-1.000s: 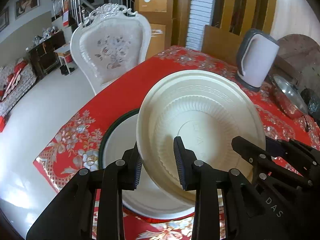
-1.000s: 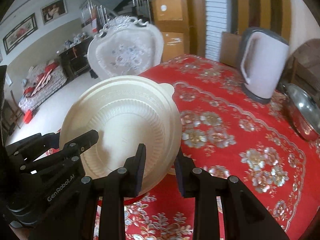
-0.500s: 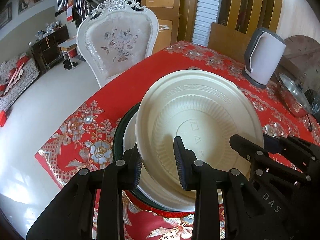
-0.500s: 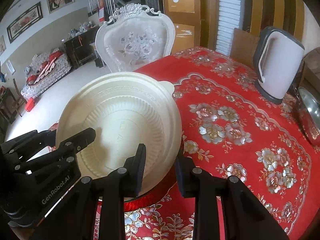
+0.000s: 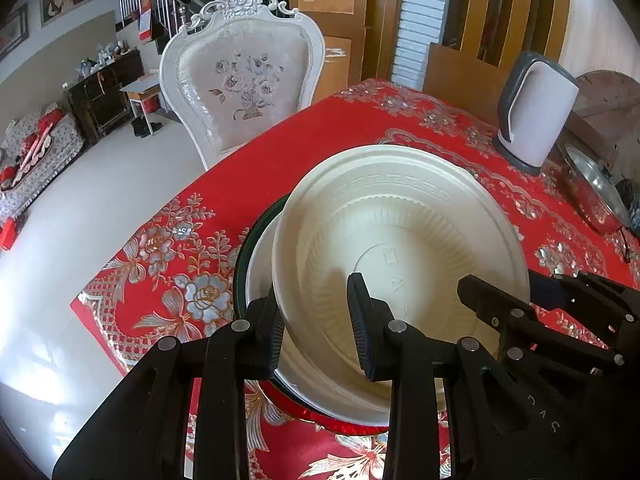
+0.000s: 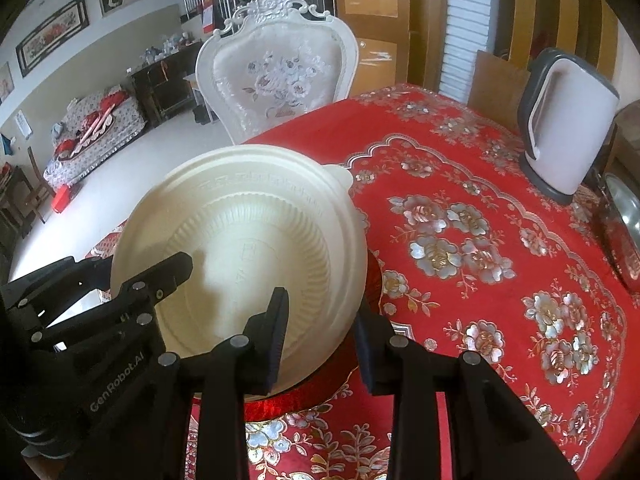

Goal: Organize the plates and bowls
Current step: 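Lift the cream plastic bowl and carry it to the dish stack, then lower the cream bowl onto the white plates and open both grippers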

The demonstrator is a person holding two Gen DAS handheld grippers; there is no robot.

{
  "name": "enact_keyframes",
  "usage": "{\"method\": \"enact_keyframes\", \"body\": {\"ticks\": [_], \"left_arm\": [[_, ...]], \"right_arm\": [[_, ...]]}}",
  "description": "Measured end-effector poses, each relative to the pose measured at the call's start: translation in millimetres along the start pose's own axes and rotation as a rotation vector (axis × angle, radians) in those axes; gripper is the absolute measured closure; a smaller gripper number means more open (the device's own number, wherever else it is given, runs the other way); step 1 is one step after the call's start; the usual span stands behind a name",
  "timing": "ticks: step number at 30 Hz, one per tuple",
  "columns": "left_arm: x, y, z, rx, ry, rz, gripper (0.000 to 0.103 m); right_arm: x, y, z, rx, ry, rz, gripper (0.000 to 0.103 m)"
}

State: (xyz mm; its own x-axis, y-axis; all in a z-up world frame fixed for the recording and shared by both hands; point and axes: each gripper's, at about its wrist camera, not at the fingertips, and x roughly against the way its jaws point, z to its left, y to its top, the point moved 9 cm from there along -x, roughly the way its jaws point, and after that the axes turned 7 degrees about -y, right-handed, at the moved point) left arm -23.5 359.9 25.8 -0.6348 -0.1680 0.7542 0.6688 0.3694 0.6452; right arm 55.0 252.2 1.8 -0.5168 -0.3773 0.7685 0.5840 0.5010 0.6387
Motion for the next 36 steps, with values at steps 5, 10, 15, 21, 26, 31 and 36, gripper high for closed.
{"method": "enact_keyframes", "body": {"ticks": [5,10,15,21,26,31,36], "left_arm": [[-1.0,0.1,-0.1,0.009,-0.003,-0.006,0.074],[-0.8,2.0,-0.4,0.016,-0.013,-0.021,0.073],[1.0,4.0,-0.2,0.021,-0.015,-0.035,0.073],[7.3,4.3,0.4,0.028,-0.017,-0.059,0.073],[23.1,9.0,0.2,0.011,0.011,-0.119,0.057],[45.4,11.9,-4.1,-0.012,0.023,-0.201,0.046],[66.1,7.4,-2.8,0.031,0.011,-0.278,0.036]], "right_arm": [[3.2,0.1,0.1,-0.002,0.001,-0.004,0.069],[4.6,0.1,-0.9,-0.002,-0.002,-0.005,0.063],[7.9,0.6,-5.1,-0.012,-0.007,-0.012,0.06],[15.7,0.5,-13.8,-0.04,-0.005,-0.028,0.06],[25.2,-0.6,-20.0,-0.065,0.003,-0.055,0.055],[35.4,-4.3,-28.3,-0.097,0.006,-0.094,0.054],[45.9,-11.0,-30.8,-0.117,-0.002,-0.145,0.045]]}}
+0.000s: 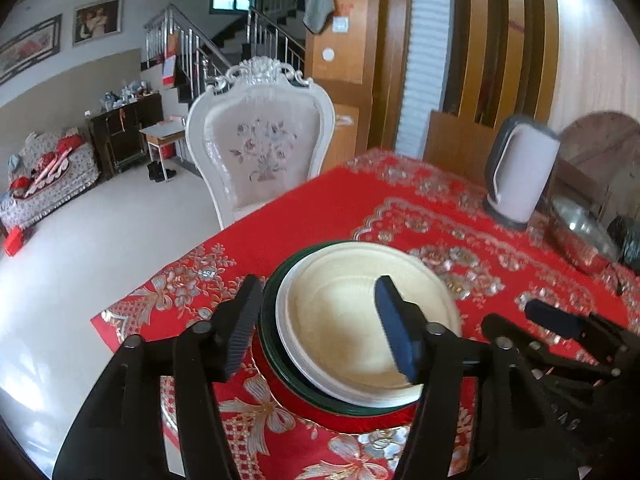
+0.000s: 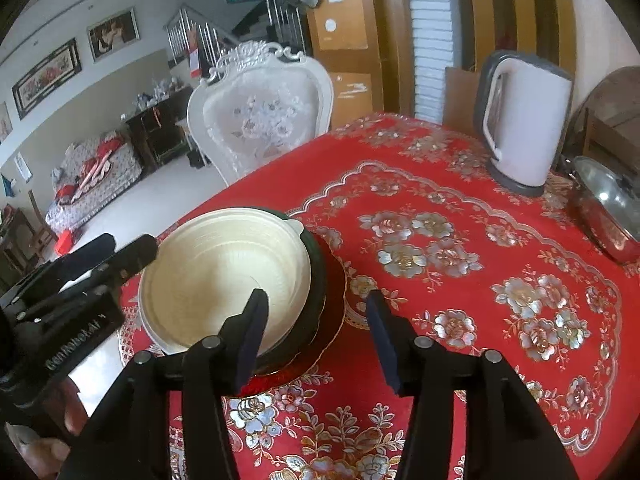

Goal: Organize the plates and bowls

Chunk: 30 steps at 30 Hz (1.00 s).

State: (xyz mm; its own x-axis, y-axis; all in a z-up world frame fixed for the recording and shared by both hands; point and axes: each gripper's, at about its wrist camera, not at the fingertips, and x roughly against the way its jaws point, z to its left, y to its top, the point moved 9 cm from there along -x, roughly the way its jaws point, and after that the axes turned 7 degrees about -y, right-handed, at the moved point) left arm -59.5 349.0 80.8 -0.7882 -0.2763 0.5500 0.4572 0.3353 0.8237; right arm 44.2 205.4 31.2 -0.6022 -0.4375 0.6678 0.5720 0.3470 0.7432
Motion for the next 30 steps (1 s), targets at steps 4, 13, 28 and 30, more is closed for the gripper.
{"method": "enact_keyframes", "body": {"ticks": [4,13,28,30], "left_arm": [[13.8,-3.3,0.6,0.022,-0.015,-0.067,0.034],[11.2,-21.1,12.7,0.004,0.061,-0.031,0.034],[17.8,-25.5,24.7,0.02,0.074,-0.043,0.034],[18.4,-24.6,23.8,0.022,0.069,-0.044,0.034]], "right_arm": [[4.9,-3.0,1.1,-0.005,-0.019,-0.048,0.04],[1.2,-8.9,13.6,-0.012,-0.044,-0.106,0.036],[-1.2,-11.3,32.3,0.011,-0.039,-0.142,0.036],[-1.3,-11.5,32.5,0.011,-0.04,-0.139,0.036]]}}
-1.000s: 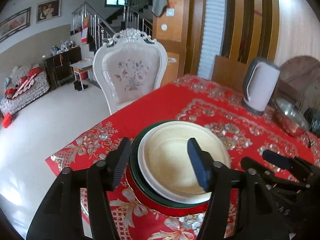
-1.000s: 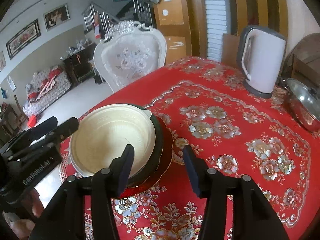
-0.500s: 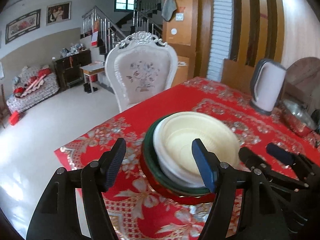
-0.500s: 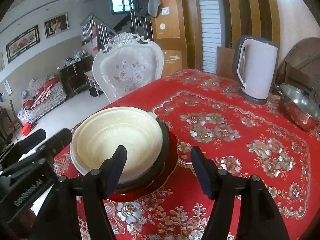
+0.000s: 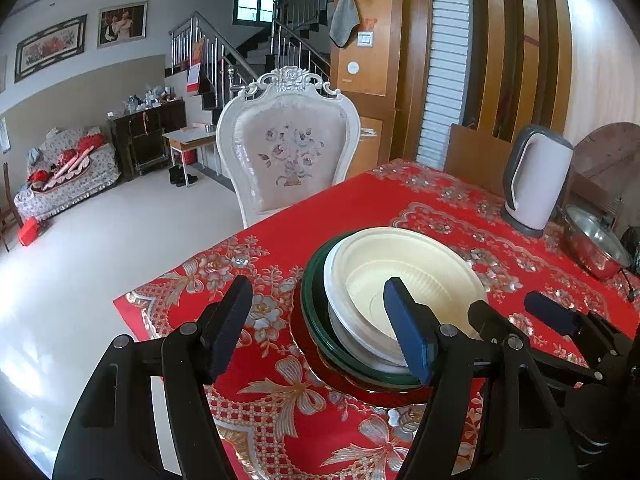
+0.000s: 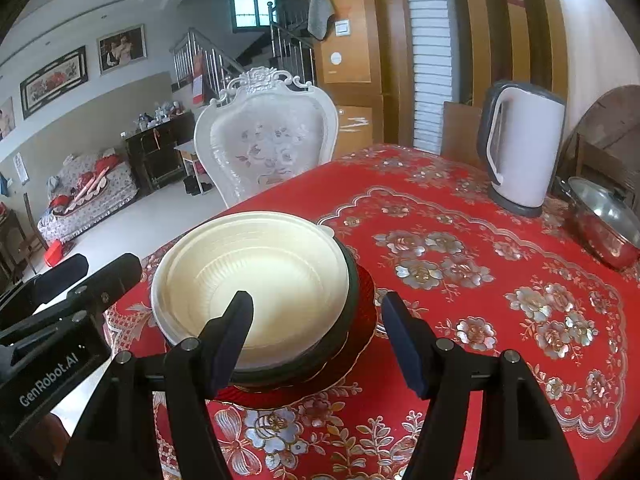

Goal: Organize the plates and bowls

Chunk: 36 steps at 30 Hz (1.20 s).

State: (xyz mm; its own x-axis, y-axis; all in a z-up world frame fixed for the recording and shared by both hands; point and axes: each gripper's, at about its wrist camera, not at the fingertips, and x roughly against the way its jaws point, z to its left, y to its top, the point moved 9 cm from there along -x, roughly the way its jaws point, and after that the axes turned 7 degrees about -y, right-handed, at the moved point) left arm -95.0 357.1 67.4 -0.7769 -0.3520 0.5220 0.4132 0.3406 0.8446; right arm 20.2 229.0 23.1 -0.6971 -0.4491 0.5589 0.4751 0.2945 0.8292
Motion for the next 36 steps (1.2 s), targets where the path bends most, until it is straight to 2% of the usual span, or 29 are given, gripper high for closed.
{"method": "enact_keyframes", "body": {"ticks": [2,8,11,24,28,36], "left_arm": [[-0.3,-0.3,-0.2,0.009,-0.01,0.003,0.034],[3.8,3.1,3.2,-0.022,0.051,-0.015,0.033],[5.4,3.2,1.6,-0.026,0.039,-0.017,0.028],[8.0,1.8,-2.4,-0.038,-0.001,-0.019,0.028],[9.9,2.6,-5.3,-0.062,0.02,-0.024,0.028],[9.8,2.4,-7.6,-0.056,-0.017,-0.017,0.028]], "right_arm": [[-0.2,-0.4,0.6,0.003,0.003,0.003,0.036],[2.2,2.0,2.3,0.012,0.005,-0.013,0.036],[0.7,1.8,5.8,0.027,0.002,-0.007,0.036],[-1.9,-0.6,8.2,0.032,0.008,0.002,0.036],[-1.3,-0.6,8.4,0.032,0.009,0.0,0.036],[-0.7,-0.5,8.2,0.028,0.015,0.003,0.036]]}}
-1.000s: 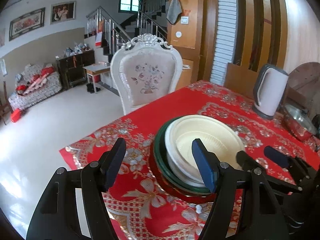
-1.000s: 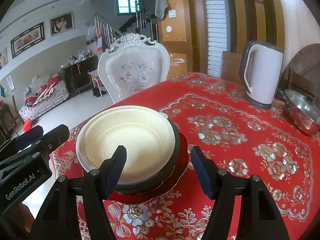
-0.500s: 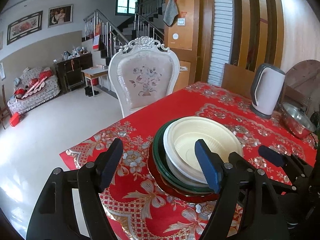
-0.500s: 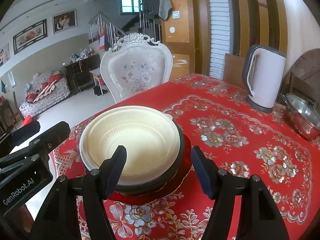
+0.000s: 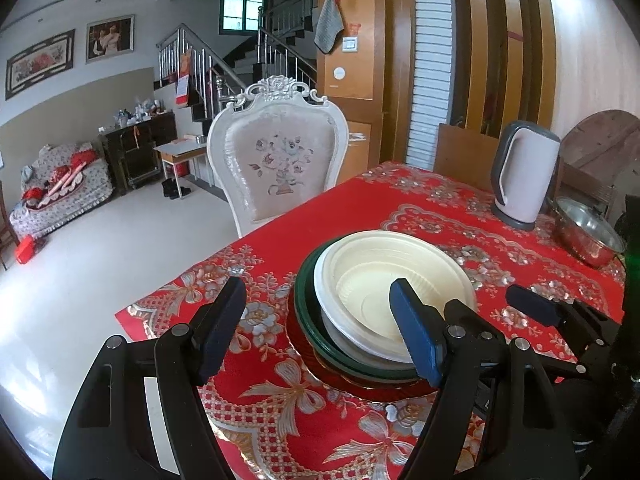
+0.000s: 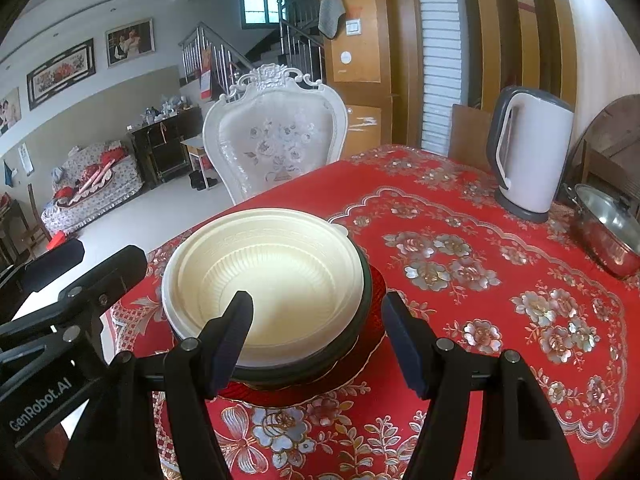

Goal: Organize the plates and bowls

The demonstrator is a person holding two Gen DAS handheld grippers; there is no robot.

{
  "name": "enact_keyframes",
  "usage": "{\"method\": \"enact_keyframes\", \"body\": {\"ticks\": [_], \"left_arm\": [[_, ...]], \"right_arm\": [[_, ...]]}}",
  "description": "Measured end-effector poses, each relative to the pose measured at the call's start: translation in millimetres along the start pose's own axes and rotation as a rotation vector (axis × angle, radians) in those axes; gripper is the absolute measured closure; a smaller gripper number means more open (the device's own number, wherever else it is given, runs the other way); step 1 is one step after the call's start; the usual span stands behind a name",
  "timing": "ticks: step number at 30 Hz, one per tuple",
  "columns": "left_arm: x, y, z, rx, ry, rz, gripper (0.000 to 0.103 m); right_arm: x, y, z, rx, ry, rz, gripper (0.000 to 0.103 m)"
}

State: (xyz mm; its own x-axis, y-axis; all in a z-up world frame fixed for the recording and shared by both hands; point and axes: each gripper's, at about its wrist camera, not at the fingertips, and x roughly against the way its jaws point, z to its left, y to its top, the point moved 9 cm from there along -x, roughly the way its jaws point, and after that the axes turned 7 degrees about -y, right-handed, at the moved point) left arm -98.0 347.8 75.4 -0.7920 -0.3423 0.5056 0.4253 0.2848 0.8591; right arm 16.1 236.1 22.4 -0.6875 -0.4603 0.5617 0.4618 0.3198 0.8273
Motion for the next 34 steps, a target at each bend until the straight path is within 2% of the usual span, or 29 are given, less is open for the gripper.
{"method": "enact_keyframes", "body": {"ticks": [15,34], "left_arm": [[0.8,-0.7,-3.7,0.006,-0.043,-0.002,0.028],[1.9,-4.8,-9.5,-0.008,-0.048,-0.003,0.028]], "right_arm": [[-1.4,-3.4,2.5,0.011,0.001,0.01,0.036],[-0.6,-7.2,4.4,0.019,0.0,0.019,0.036]]}}
